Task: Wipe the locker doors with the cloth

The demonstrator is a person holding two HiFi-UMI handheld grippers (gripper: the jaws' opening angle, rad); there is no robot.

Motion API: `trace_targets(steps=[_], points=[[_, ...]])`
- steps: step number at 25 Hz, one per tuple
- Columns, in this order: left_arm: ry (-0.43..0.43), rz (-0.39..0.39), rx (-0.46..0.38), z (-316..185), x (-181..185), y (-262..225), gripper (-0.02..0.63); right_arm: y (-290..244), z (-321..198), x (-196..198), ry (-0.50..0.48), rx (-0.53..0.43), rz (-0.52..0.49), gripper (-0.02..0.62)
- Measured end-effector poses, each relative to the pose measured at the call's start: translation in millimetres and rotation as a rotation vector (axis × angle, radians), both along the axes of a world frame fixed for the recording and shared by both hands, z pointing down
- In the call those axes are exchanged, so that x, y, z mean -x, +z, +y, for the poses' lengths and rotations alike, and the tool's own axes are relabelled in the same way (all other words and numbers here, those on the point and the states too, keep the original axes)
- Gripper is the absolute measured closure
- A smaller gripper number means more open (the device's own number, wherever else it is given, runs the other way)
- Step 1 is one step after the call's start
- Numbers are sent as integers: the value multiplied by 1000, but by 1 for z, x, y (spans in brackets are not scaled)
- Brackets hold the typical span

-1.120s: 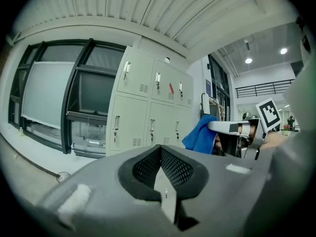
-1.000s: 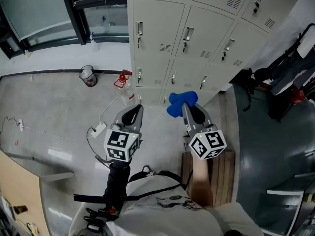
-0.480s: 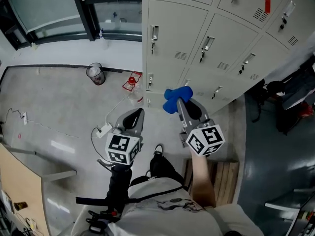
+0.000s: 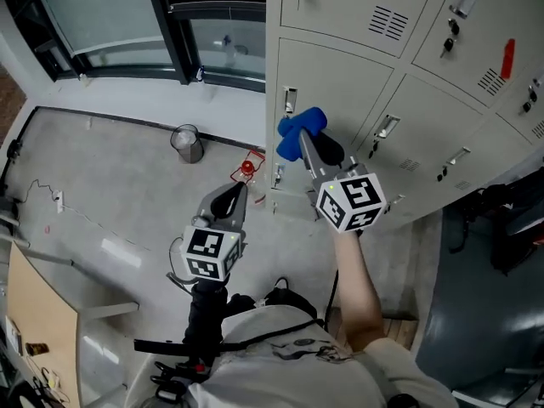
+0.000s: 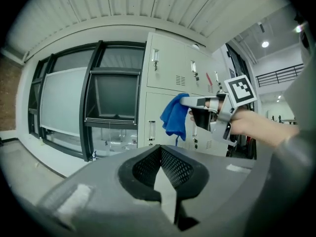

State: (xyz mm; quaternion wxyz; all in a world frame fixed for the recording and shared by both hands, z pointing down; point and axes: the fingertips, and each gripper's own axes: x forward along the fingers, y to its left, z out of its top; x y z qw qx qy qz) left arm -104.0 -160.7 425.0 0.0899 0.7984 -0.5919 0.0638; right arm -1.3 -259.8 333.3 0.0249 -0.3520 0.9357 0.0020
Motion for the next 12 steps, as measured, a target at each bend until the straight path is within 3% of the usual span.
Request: trace_targets(steps=[4,12], points=[[-5,12,14,-29,18,3,606,-25,-51,30,12,-63,58,558],[71,29,-8,-82,57,-6,606,-45,-122,85,97,-126,184,558]])
